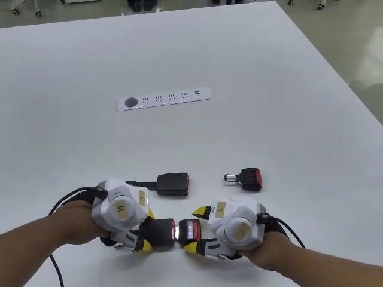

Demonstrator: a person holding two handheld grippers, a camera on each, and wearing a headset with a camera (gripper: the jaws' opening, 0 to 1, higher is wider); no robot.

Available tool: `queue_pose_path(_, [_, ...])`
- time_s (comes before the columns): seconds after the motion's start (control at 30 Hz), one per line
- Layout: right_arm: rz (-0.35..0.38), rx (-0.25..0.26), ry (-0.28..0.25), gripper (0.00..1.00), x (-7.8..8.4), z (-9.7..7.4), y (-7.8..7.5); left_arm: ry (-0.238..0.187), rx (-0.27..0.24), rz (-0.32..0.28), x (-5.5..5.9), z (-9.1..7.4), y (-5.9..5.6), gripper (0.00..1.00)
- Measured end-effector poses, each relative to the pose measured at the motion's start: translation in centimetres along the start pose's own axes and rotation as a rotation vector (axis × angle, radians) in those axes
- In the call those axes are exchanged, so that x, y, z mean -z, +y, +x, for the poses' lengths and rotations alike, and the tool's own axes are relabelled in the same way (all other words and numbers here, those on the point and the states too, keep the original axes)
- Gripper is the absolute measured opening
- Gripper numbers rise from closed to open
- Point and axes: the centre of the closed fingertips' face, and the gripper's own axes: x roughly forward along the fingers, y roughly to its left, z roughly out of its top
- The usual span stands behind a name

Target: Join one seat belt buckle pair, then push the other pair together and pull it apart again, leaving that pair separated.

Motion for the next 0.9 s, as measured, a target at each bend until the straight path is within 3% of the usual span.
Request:
queue_pose_path(0.13, [0.015, 0.027, -0.025, 0.54, -0.5, -0.9, -0.5, -0.05, -0.001, -0.002, -0.9, -0.6, -0.2, 0.53])
queue_pose_path(0.17, [0.023, 0.035, -0.033, 0.57, -0.6, -1.1, -0.7, -0.051, -0.012, 0.001, -1.1, -0.8, -0.1, 0.53])
queue_pose_path(0.2, [0.046, 0.04, -0.042, 0.6, -0.7, -1.4, -0.8, -0.08, -0.048, 0.002, -1.7, -1.1, 0.5, 0.54])
queue_pose_path(0.23, [0.066, 0.033, -0.048, 0.6, -0.7, -1.6, -0.7, -0.114, -0.053, -0.005, -2.5, -1.5, 0.7, 0.56])
queue_pose_path(0.3, [0.07, 0.042, -0.049, 0.59, -0.6, -2.1, -0.9, -0.134, -0.062, -0.025, -2.9, -1.9, 1.1, 0.61])
queue_pose_path(0.43, [0.076, 0.052, -0.045, 0.63, -0.4, -3.4, -1.0, -0.154, -0.092, -0.014, -3.9, -2.7, 2.0, 0.66])
queue_pose_path(0.6, [0.095, 0.093, -0.071, 0.66, -0.1, -5.0, -2.6, -0.154, -0.112, 0.004, -4.3, -3.6, 3.5, 0.69])
queue_pose_path(0.9, [0.123, 0.13, -0.066, 0.68, 0.9, -7.8, -5.4, -0.177, -0.139, -0.001, -5.6, -4.8, 5.7, 0.72])
